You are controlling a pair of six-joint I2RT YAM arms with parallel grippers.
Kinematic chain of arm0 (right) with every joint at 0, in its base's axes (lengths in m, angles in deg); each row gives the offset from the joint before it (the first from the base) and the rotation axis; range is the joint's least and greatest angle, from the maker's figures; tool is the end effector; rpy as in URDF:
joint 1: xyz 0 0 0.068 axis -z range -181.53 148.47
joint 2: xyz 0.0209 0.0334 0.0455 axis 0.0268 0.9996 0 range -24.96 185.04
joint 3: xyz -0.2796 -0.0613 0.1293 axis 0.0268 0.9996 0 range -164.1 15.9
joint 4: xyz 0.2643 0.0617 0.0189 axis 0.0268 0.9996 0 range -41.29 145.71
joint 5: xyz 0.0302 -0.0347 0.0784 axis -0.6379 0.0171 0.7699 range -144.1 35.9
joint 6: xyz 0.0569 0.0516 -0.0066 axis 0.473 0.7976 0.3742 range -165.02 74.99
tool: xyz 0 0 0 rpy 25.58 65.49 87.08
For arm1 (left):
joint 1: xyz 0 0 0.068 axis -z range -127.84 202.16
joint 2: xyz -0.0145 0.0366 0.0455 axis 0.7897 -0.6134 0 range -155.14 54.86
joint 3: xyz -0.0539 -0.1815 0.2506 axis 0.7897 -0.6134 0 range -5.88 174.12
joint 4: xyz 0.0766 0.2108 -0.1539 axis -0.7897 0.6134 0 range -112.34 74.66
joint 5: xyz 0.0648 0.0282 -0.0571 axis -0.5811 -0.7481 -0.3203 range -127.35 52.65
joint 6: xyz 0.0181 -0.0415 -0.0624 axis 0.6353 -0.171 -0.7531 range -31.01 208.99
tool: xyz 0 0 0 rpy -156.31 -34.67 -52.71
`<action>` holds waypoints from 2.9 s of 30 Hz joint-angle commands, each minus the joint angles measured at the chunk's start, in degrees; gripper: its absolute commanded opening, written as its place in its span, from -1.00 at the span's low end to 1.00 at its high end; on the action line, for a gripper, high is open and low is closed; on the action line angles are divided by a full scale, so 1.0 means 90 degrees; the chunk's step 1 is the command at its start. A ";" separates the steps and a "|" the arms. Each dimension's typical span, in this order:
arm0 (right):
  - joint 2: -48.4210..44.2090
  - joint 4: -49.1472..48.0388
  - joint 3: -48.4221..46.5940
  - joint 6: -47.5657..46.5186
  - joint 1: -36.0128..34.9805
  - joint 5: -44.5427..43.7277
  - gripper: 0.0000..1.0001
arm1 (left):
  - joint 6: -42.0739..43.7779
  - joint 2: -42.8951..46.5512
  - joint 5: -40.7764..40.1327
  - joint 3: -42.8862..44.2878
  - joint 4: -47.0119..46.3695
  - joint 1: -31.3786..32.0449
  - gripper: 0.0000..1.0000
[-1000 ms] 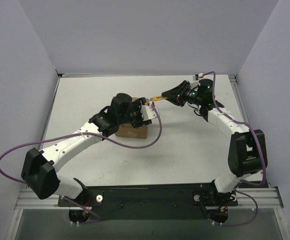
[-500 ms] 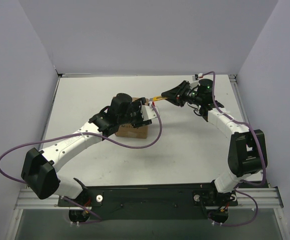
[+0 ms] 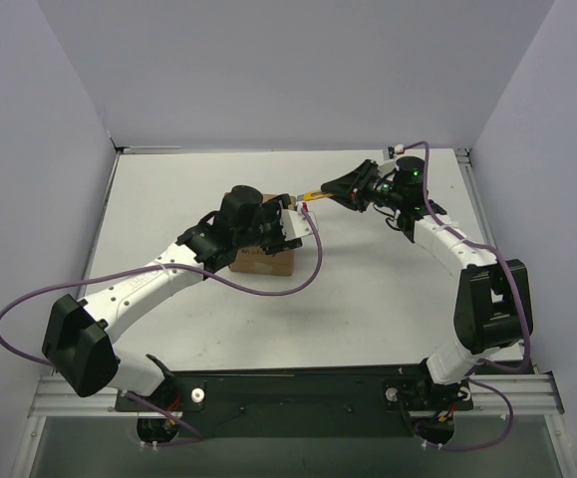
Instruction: Unpack the express box
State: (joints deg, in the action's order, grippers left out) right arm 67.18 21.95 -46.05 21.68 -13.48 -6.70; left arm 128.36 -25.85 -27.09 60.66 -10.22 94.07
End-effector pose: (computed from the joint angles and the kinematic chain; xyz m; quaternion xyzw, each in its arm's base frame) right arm 0.3827 0.1303 0.3357 0.0618 0.7186 0.6242 0.3003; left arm 0.2586 -0.2476 0.3500 0.5868 0.6112 -0.0875 0.5239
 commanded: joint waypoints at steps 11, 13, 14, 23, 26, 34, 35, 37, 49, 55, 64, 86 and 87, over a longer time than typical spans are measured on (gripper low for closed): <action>-0.0169 -0.0063 -0.0284 -0.0243 -0.0030 0.0114 -1.00 | -0.0088 -0.0036 0.0012 0.0018 -0.0390 0.0001 0.35; -0.0150 -0.0044 -0.0294 -0.0272 -0.0050 0.0124 -1.00 | -0.0088 -0.0027 0.0012 0.0009 -0.0399 0.0001 0.35; -0.0140 -0.0024 -0.0313 -0.0291 -0.0059 0.0115 -1.00 | -0.0078 -0.0036 0.0012 -0.0001 -0.0409 0.0001 0.35; 0.0016 -0.0376 -0.0313 -0.0048 -0.0089 0.0271 -1.00 | -0.0107 -0.0046 0.0022 -0.0001 -0.0429 -0.0008 0.35; 0.0065 -0.0395 -0.0333 -0.0028 -0.0099 0.0319 -1.00 | -0.0098 -0.0056 0.0022 -0.0011 -0.0438 -0.0008 0.35; 0.0026 -0.0366 -0.0314 -0.0087 -0.0069 0.0300 -1.00 | -0.0098 -0.0095 0.0012 0.0028 -0.0429 -0.0018 0.35; 0.0016 -0.0395 -0.0304 -0.0077 -0.0050 0.0281 -1.00 | -0.0098 -0.0095 0.0012 0.0028 -0.0429 -0.0008 0.35; -0.0042 -0.0395 -0.0323 -0.0086 0.0018 0.0222 -1.00 | -0.0107 -0.0095 0.0022 0.0028 -0.0429 -0.0018 0.35; -0.0003 -0.0151 -0.0382 -0.0292 0.0106 0.0144 -1.00 | -0.0117 -0.0115 0.0041 0.0038 -0.0438 -0.0028 0.35; 0.0055 -0.0259 -0.0431 -0.0213 0.0058 0.0173 -1.00 | -0.0127 -0.0105 0.0032 0.0038 -0.0429 -0.0028 0.35; 0.0104 -0.0073 -0.0431 -0.0340 -0.0040 0.0183 -1.00 | -0.0127 -0.0124 0.0041 0.0028 -0.0458 -0.0047 0.35; 0.0104 -0.0034 -0.0499 -0.0409 -0.0001 0.0173 -1.00 | -0.0117 -0.0105 0.0051 0.0018 -0.0429 -0.0067 0.35; 0.0114 -0.0034 -0.0489 -0.0409 -0.0001 0.0163 -1.00 | -0.0117 -0.0095 0.0051 0.0018 -0.0429 -0.0077 0.35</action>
State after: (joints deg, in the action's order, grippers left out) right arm 68.47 23.48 -48.02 19.19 -13.59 -5.82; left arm 128.14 -26.79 -27.06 60.35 -12.08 93.94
